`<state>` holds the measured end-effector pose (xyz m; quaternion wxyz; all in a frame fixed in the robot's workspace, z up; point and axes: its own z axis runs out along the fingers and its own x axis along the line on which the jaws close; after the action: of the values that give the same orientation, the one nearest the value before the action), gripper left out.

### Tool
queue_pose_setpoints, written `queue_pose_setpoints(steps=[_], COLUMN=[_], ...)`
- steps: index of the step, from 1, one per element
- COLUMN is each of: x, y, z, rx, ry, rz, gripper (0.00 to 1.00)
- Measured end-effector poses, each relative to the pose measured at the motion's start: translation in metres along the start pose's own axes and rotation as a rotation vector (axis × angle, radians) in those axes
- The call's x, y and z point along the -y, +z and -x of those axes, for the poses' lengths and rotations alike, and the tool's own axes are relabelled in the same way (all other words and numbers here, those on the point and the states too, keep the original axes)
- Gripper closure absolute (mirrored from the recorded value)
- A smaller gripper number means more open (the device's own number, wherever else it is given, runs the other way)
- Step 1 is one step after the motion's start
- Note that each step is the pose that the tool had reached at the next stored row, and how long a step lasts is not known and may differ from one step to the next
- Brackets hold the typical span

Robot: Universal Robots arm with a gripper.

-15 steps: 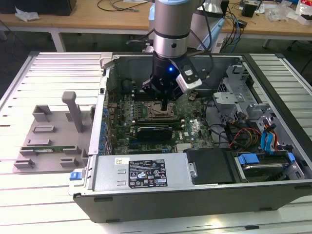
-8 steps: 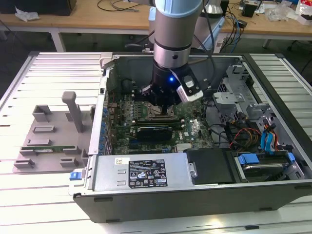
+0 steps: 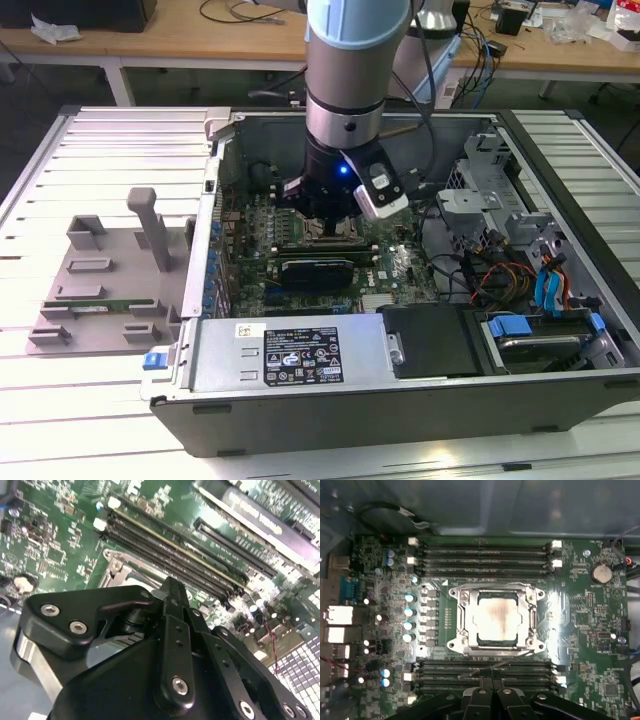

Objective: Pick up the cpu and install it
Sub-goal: 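Install the second cpu locking lever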

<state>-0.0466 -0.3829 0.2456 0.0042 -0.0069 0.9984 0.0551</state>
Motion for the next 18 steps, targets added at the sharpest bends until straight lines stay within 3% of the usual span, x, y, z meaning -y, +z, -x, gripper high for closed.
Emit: queue_pose_setpoints(steps=[3,11,16,18], x=[0.0008,0.0019,0.002,0.0022], y=[0.0011,0.0097,0.0113,0.0133], z=[-0.0037,-0.0089,-0.0113,-0.0154], rx=[0.0002,0.0001,0.0002,0.0001], ry=[0.0,0.0,0.0,0.0], rz=[0.0079,0.0076,0.0078,0.0077], gripper=[0.89,0.89,0.89,0.89])
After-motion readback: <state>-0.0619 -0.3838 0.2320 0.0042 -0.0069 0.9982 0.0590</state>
